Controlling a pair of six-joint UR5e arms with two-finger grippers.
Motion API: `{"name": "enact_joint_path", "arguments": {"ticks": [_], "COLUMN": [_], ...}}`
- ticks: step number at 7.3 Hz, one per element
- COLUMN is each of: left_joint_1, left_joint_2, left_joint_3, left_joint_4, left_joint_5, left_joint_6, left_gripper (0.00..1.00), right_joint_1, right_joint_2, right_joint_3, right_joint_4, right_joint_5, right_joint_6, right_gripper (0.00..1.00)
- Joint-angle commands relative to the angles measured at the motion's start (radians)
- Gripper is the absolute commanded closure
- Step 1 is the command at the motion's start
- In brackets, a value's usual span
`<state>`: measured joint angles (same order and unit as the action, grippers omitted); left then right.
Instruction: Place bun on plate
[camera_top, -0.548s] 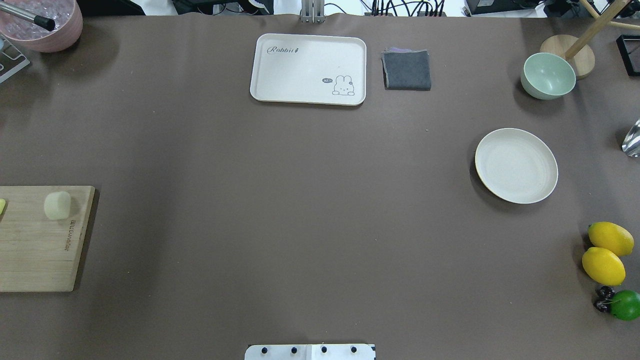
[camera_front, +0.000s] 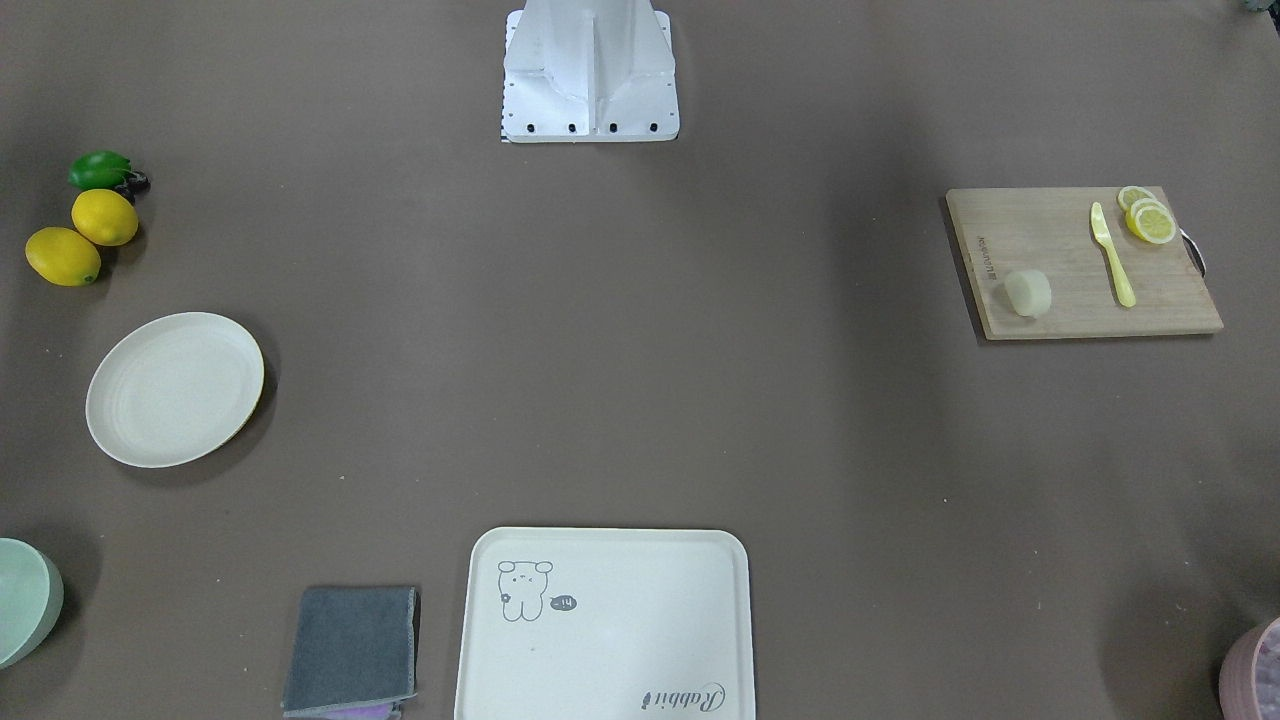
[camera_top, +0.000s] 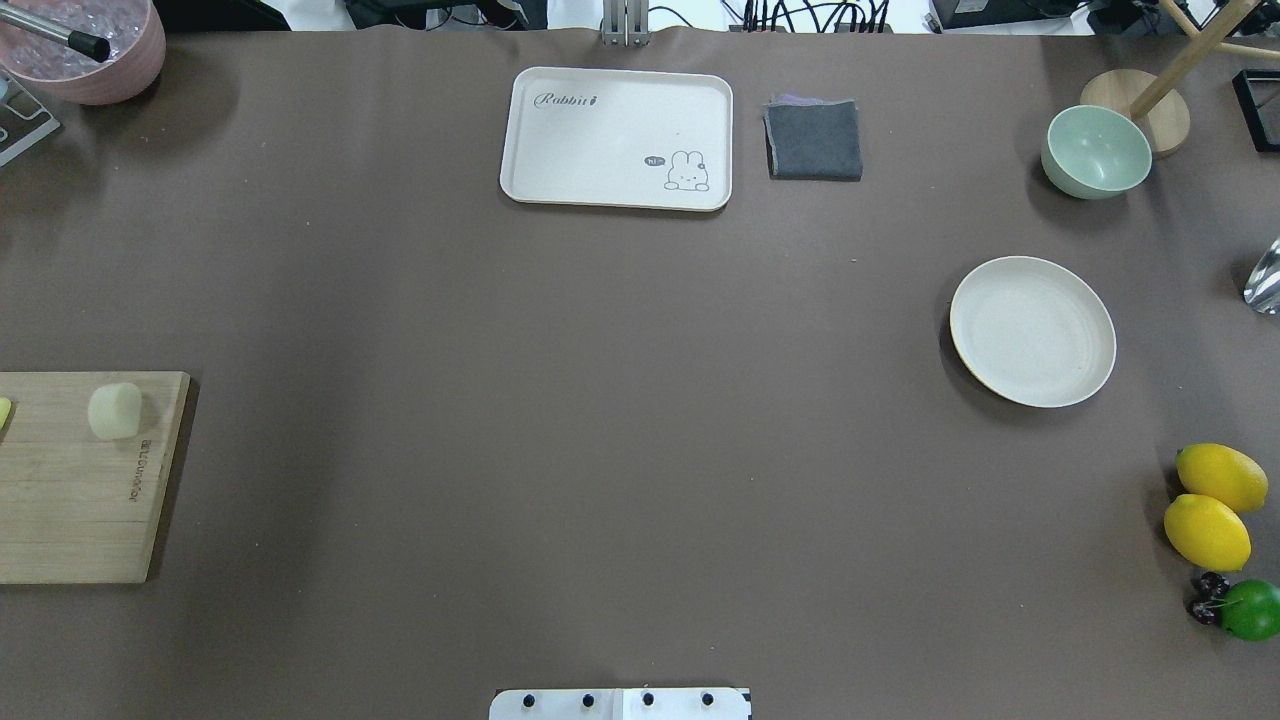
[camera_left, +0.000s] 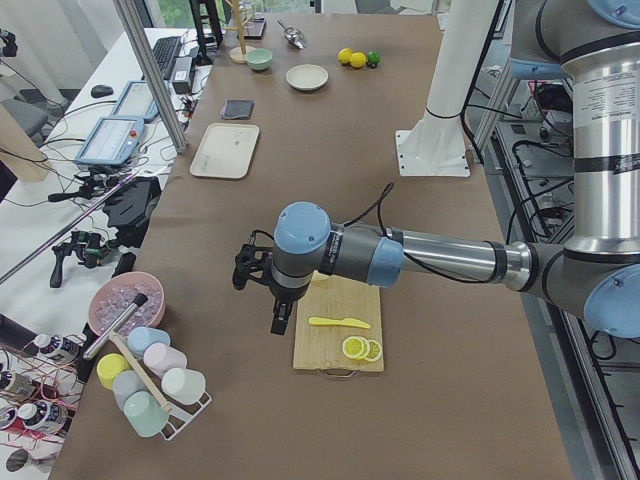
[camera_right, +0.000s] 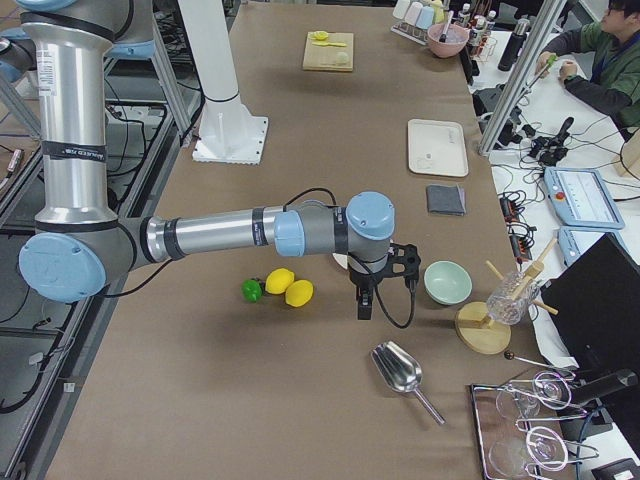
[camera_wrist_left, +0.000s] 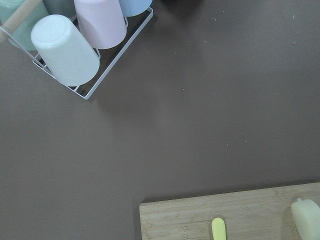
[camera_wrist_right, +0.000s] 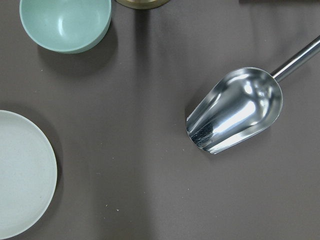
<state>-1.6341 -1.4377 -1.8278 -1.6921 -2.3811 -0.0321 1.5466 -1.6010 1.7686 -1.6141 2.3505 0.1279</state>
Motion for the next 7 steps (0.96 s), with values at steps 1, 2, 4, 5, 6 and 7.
{"name": "enact_joint_path", "arguments": {"ticks": [1, 2, 4, 5, 6, 7], "left_joint_1": [0.000, 0.000, 0.002, 0.000, 0.002, 0.002], "left_joint_2": [-0.001, -0.001, 0.000, -0.001, -0.007, -0.010], "left_joint_3": [0.002, 0.004, 0.004, 0.001, 0.002, -0.001], "left_joint_4": [0.000, 0.000, 0.002, 0.002, 0.002, 0.002], "left_joint_5": [0.002, 0.002, 0.000, -0.001, 0.000, -0.001], "left_joint_6": [-0.002, -0.002, -0.002, -0.003, -0.003, -0.003], "left_gripper": [0.02, 0.02, 0.02, 0.02, 0.02, 0.02], "right_joint_1": [-0.002, -0.002, -0.002, -0.002, -0.005, -0.005], "right_joint_2": [0.004, 0.004, 0.004, 0.006, 0.006, 0.006], "right_joint_3": [-0.003, -0.005, -0.003, -0.002, 0.002, 0.002], "right_joint_4": [-0.001, -0.001, -0.001, 0.000, 0.000, 0.000], "right_joint_5": [0.001, 0.003, 0.003, 0.004, 0.003, 0.003], "right_joint_6": [0.001, 0.004, 0.004, 0.001, 0.001, -0.001], "right_gripper": [0.00, 0.00, 0.00, 0.00, 0.00, 0.00]}}
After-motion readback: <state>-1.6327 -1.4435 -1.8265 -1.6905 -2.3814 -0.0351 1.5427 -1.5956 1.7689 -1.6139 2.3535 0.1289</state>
